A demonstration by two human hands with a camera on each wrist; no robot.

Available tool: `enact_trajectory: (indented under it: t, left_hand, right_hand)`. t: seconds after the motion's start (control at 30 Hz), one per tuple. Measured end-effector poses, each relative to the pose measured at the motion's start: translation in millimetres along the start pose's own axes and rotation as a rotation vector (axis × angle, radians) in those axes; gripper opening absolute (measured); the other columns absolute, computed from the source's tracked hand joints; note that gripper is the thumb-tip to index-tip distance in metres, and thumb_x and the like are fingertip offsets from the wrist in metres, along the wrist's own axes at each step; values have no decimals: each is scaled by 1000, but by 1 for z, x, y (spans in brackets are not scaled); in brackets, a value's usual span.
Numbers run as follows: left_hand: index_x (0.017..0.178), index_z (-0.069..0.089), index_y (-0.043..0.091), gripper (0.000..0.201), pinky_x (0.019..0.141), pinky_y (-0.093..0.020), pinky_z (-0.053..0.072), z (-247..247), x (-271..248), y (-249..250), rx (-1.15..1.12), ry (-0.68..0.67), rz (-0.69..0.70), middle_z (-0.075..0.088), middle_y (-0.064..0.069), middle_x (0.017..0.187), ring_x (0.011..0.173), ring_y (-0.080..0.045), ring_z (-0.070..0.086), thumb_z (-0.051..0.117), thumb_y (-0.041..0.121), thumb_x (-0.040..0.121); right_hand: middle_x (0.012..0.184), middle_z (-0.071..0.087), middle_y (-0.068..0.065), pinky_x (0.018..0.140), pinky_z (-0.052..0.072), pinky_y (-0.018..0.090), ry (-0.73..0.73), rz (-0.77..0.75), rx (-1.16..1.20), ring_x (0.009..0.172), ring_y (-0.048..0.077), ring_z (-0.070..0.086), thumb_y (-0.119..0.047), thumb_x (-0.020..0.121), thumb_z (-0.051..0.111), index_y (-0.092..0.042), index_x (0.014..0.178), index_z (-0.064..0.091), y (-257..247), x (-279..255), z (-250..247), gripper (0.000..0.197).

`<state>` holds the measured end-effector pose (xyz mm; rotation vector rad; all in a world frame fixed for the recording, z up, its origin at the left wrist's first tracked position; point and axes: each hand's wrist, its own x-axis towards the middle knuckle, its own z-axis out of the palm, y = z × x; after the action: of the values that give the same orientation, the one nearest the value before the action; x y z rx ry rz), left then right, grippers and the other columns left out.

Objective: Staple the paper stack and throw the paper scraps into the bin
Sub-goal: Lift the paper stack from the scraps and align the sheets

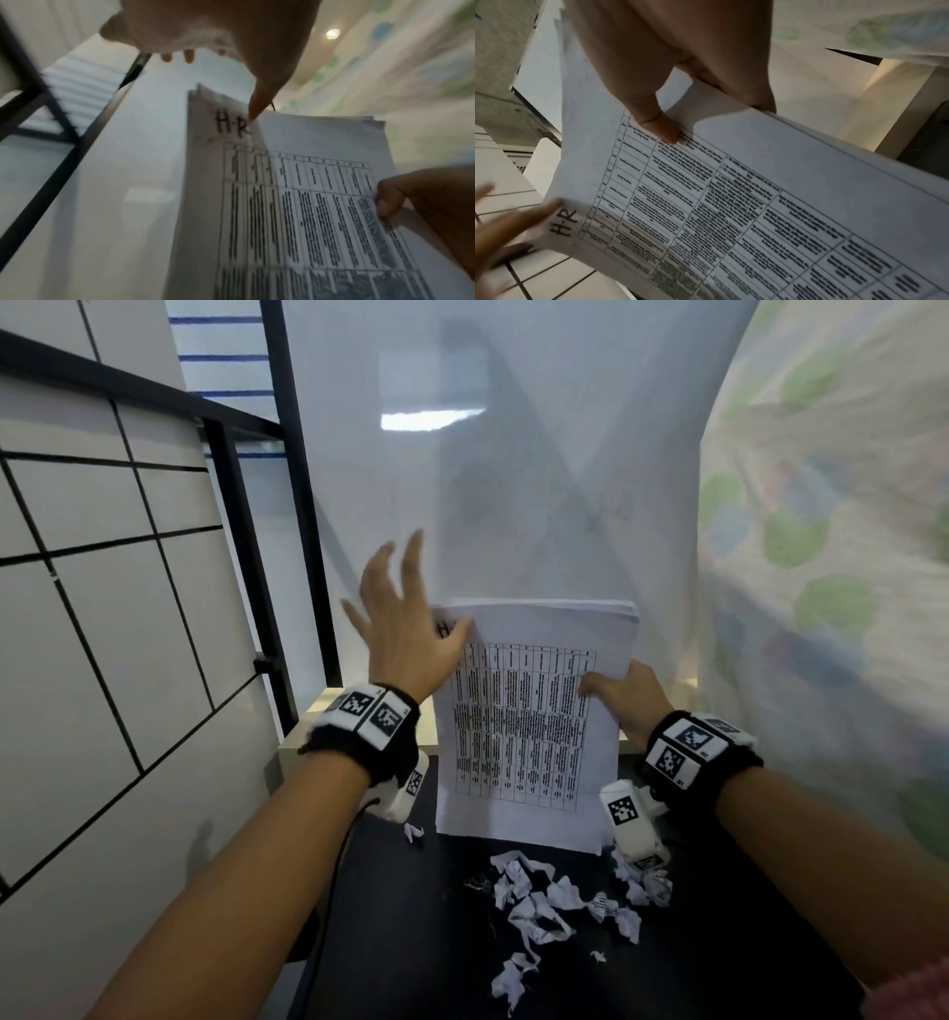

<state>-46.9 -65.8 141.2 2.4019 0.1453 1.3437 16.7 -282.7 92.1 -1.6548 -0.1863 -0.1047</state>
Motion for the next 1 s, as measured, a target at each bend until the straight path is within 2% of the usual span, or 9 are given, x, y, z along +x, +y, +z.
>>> enact_trajectory:
  t: [0.07,0.17,0.27,0.4,0.53,0.63,0.77,0.9,1.0]
  left_hand:
    - [149,12,16,92,114,-46,24,6,-11,-16,-404,-121,-227,31,-14,148,138,-28,31,70,31,79]
    - [139,33,6,51,100,-31,41,16,-26,-21,-691,-430,-441,51,-15,136,125,-27,50,53,16,94]
    - [123,42,10,26,96,-30,46,19,-26,-11,-717,-323,-396,55,-6,119,107,-15,53,45,11,97]
    - [121,26,15,29,72,-8,43,22,-40,1,-751,-267,-354,43,4,113,92,-4,48,37,4,97]
    - [136,18,10,47,104,-29,37,32,-51,-2,-723,-239,-385,37,-10,135,118,-17,40,37,1,94]
    - [135,23,9,45,90,-22,43,29,-37,-1,-740,-211,-464,36,-13,135,115,-19,42,38,0,93]
    - [137,27,3,43,88,-23,34,28,-45,-5,-671,-278,-557,37,-5,125,109,-15,38,41,7,96]
    - [116,33,13,18,66,-22,38,30,-59,-12,-729,-317,-571,47,6,88,84,-12,49,35,13,98]
    - [114,28,13,15,78,-26,36,34,-62,-12,-734,-326,-534,45,0,97,89,-13,46,33,12,99]
  right_hand:
    - [87,64,13,61,50,27,35,-20,21,80,26,59,4,73,63,-2,92,62,-1,1,0,19]
    - [82,63,14,68,53,35,48,-64,6,79,25,58,2,74,62,-11,75,58,-7,2,3,14]
    - [97,67,26,84,54,51,77,-106,30,84,28,62,-1,74,63,-14,78,59,-10,1,6,14]
    - [88,63,3,84,52,36,78,-110,2,82,23,60,0,81,59,-11,102,53,-3,-11,10,24]
    - [114,61,11,92,49,35,62,-123,-46,100,25,58,-2,86,53,-3,123,47,2,-19,16,37]
    - [105,57,4,78,47,24,81,-172,-31,87,14,56,-1,88,52,-5,123,46,-7,-17,16,36]
    - [103,54,9,83,46,34,91,-108,-25,90,20,53,0,85,53,-11,111,42,5,-18,14,31]
    - [90,56,6,72,46,31,99,-66,-7,84,22,52,2,84,49,-10,102,46,15,-14,15,22]
    - [95,57,8,72,46,29,72,-53,30,79,18,53,4,85,43,-11,107,48,16,-12,16,26]
